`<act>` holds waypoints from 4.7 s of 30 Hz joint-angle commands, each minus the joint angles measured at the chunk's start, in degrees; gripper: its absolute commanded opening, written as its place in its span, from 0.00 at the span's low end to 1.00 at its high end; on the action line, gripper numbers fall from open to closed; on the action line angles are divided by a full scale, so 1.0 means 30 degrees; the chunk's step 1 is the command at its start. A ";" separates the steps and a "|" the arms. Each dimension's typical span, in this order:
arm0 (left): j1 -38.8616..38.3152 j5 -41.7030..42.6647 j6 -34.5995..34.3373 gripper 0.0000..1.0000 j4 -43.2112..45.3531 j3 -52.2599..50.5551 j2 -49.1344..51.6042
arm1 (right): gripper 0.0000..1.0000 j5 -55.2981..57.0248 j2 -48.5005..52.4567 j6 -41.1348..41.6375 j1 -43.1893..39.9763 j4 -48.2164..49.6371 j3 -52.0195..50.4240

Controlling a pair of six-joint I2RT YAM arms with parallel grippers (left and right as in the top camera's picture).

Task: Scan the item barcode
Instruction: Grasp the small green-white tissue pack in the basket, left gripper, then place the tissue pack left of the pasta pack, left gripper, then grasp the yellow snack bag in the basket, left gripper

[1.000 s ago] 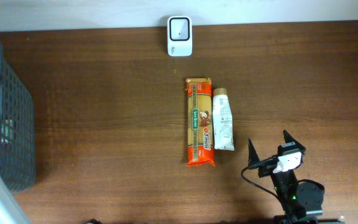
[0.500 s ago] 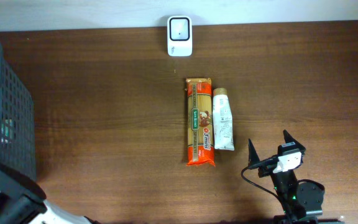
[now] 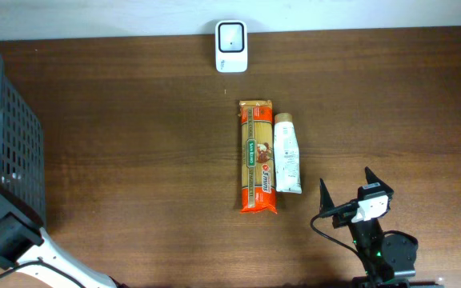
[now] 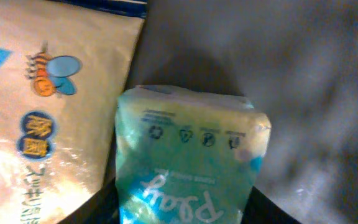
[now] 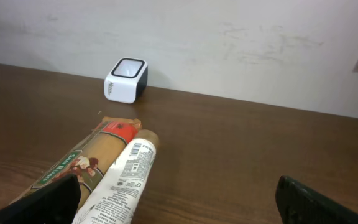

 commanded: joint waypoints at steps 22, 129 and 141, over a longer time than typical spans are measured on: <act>-0.5027 0.7424 -0.6317 0.00 -0.6987 0.6659 -1.1912 | 0.99 -0.0102 -0.0124 0.0000 -0.0022 -0.0007 -0.0175; 0.3832 0.0000 -1.1679 0.00 0.7643 -0.7621 -1.4353 | 0.99 -0.0095 -0.0051 0.0000 -0.0022 -0.0007 -0.0175; -0.4262 0.1115 -1.1672 0.00 0.5552 -0.7621 -2.1966 | 0.99 -0.0102 -0.0051 0.0000 -0.0022 -0.0007 -0.0175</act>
